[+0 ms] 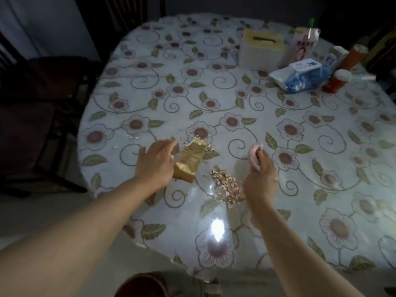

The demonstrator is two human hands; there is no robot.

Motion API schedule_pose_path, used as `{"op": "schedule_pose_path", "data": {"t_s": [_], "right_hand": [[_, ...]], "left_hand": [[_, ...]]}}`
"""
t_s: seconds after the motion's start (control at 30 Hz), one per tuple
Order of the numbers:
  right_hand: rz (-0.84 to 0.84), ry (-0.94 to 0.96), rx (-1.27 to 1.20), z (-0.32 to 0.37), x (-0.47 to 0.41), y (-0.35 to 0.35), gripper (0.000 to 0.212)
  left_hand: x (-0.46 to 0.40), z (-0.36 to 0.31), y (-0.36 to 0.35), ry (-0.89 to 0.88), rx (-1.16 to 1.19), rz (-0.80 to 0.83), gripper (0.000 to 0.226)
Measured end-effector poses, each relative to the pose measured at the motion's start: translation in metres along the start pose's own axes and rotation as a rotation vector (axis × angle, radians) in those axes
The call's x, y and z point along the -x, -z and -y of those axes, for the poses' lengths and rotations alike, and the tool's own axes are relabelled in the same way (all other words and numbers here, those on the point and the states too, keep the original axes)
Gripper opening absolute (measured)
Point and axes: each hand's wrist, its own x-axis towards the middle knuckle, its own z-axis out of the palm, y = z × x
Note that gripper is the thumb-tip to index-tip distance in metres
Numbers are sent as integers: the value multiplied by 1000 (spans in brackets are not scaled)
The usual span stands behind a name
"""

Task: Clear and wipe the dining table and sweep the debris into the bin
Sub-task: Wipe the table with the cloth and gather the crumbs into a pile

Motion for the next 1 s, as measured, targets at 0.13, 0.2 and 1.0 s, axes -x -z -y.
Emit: {"op": "schedule_pose_path", "data": {"t_s": [0.13,0.2,1.0], "right_hand": [[55,120,183,-1,-72,-6,51],[97,159,256,-3,-101,-18,46],[1273,903,57,11,-104,-50,56]], "left_hand": [[-17,20,-7,106,-12,15,47],[-27,24,-12,110,-2,8,46],[-50,9,-29,148,-1,-67,47]]}}
